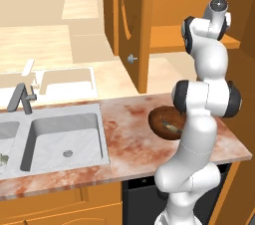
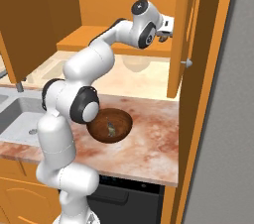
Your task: Pick the bananas from the cabinet and place them in one bowl. Pick the garlic from the sink and place it in the other bowl.
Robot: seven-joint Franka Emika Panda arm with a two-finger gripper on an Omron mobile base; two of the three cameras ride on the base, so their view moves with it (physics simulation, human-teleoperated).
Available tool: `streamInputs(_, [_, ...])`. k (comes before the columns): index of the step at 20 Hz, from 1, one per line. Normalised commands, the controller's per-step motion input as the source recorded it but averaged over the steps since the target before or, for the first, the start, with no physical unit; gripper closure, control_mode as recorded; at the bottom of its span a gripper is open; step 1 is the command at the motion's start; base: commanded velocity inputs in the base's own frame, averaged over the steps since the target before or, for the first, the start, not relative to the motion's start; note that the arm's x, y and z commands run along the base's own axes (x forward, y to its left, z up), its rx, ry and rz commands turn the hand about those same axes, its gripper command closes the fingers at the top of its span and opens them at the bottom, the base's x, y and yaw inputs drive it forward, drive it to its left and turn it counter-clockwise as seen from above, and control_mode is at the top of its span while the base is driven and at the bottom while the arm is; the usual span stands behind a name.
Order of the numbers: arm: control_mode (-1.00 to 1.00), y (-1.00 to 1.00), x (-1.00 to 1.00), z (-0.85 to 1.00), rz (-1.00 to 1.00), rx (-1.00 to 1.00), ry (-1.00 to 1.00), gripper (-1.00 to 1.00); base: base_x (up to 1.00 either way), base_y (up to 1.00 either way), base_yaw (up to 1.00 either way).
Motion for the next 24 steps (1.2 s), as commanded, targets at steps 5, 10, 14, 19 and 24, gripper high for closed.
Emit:
streamInputs(5, [-1.0,0.0,0.16,-0.11,0.0,0.0,0.0,1.0,0.0,0.0,0.0])
streamInputs(10, [-1.0,0.0,0.0,-0.24,0.0,0.0,0.0,1.0,0.0,0.0,0.0])
streamInputs(14, [-1.0,0.02,-0.13,-0.19,0.0,0.0,-0.1,1.0,0.0,0.0,0.0])
streamInputs(19, [-1.0,0.12,-0.17,-0.23,0.0,-0.01,-0.15,1.0,0.0,0.0,0.0])
streamInputs(24, [-1.0,0.22,-0.23,-0.15,0.0,0.0,-0.06,1.0,0.0,0.0,0.0])
